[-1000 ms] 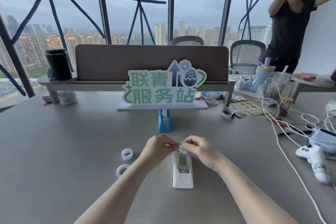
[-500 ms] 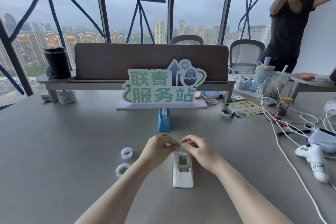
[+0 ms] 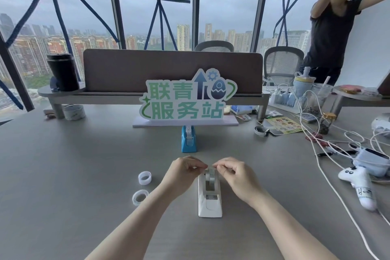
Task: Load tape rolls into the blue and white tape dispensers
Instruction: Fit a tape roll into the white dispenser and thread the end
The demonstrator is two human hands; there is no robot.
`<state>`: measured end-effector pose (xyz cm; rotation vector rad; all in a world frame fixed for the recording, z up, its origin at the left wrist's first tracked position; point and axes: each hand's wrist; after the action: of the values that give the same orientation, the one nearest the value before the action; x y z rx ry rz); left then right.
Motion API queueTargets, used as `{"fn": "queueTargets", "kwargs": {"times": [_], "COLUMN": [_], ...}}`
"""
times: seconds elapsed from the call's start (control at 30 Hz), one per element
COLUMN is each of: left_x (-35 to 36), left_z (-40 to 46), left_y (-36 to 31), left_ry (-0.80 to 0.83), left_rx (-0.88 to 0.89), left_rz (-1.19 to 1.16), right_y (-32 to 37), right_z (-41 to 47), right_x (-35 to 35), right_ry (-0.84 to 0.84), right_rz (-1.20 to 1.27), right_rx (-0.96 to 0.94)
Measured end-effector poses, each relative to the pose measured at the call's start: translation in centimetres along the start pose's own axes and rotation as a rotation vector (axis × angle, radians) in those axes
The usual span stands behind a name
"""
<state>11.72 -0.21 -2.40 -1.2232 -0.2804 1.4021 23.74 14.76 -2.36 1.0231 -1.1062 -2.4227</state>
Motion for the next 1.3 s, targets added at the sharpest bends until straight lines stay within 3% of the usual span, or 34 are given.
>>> {"fn": "queueTargets", "kwargs": {"times": [0.27, 0.43, 0.67, 0.8, 0.9, 1.03, 1.3], "left_x": [0.3, 0.3, 0.3, 0.3, 0.4, 0.4, 0.2], "left_z": [-0.4, -0.3, -0.4, -0.4, -0.3, -0.5, -0.7], "left_y": [0.2, 0.4, 0.8, 0.8, 0.8, 0.8, 0.5], "left_ry": [-0.044, 0.001, 0.013, 0.022, 0.010, 0.007, 0.020], "left_rx": [-0.037, -0.008, -0.014, -0.013, -0.019, -0.030, -0.073], "left_rz": [-0.092, -0.073, -0.063, -0.056, -0.060, -0.065, -0.073], "right_y": [-0.1, 0.3, 0.8, 1.2, 1.7, 2.3, 2.6], "right_z": [0.9, 1.4, 1.6, 0.7, -0.2, -0.4, -0.4], "right_x": [0.0, 0.5, 0.5, -1.5, -2.0, -1.3, -0.9], "right_ry": [0.149, 0.070, 0.015, 0.030, 0.106, 0.046, -0.068], "right_rz": [-0.096, -0.024, -0.030, -0.084, -0.294, -0.388, -0.433], "right_rx": [-0.014, 0.090, 0.086, -0.087, -0.268, -0.397, -0.488]}}
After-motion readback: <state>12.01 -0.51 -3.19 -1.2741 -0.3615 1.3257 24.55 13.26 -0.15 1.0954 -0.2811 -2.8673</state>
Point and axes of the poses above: each hand's wrist, its own z-axis towards the middle knuckle, its own x-axis out of the palm, y = z × x, and after that the axes turned 15 degrees about -y, right-handed
